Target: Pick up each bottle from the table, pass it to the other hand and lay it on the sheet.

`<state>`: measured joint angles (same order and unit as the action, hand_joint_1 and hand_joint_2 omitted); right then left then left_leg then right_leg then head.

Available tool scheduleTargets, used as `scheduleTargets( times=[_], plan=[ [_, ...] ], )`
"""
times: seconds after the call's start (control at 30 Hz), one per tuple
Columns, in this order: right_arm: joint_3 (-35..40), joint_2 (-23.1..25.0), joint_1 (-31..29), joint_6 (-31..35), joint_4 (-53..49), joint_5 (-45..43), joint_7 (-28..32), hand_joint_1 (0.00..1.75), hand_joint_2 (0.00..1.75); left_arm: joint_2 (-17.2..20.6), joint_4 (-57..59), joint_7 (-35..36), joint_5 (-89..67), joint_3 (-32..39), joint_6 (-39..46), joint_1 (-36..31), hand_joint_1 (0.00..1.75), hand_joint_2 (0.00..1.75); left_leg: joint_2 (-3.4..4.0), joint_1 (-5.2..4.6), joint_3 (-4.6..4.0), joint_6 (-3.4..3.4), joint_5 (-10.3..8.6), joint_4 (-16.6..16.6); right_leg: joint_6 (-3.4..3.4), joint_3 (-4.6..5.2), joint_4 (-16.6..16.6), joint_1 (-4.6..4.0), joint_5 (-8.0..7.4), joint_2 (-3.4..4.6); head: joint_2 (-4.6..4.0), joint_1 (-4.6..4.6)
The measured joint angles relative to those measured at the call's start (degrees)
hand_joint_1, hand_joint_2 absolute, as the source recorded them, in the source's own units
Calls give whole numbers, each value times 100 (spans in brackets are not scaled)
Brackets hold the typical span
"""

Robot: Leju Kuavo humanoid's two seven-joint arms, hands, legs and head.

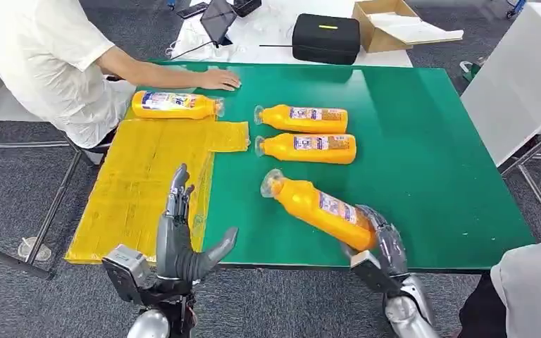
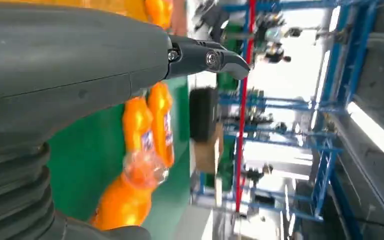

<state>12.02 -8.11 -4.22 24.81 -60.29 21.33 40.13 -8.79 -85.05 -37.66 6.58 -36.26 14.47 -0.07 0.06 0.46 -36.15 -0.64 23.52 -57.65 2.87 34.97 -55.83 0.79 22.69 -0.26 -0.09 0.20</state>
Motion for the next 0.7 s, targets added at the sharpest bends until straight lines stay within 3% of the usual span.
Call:
scheduleTargets(
  times=[0.3,0.7],
  plan=[
    [393,190,175,24,-852,-155,0,175,175,2,151,835,846,46,-616,53,0,175,2,0,0,0,0,0,2,1,0,1,1,1,0,2],
    [702,350,162,-29,-941,-120,0,164,175,2,463,974,1081,50,-878,49,0,175,1,0,-1,0,0,0,4,2,0,1,2,1,0,0]
  ],
)
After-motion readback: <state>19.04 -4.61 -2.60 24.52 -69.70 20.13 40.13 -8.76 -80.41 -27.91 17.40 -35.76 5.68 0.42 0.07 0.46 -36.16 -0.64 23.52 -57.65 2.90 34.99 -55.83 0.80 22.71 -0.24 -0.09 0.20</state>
